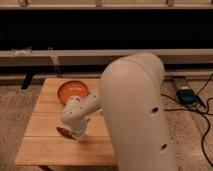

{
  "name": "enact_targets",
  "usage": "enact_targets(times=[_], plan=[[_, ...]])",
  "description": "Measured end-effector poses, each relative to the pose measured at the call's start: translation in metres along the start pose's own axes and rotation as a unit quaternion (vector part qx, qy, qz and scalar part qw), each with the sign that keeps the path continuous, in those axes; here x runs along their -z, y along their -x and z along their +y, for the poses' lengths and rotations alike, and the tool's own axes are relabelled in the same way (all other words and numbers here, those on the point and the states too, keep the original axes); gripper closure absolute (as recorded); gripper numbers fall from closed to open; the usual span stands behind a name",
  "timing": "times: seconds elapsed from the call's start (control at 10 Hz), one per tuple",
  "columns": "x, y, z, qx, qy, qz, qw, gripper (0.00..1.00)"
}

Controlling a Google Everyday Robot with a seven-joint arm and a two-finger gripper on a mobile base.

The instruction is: Drag the pepper across the table

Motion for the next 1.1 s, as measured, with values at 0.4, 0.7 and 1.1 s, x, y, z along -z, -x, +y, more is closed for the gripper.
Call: enact_targets(times=[0.4, 0.7, 1.1], plan=[[0.005, -0.032, -0.023, -0.012, -0.002, -0.015, 0.9998, 1.00], [0.024, -0.080, -0.049, -0.011, -0.007, -0.033, 0.9994, 1.00], [0.032, -0.128, -0.076, -0.015, -0.010, -0.028, 0.9994, 0.99]])
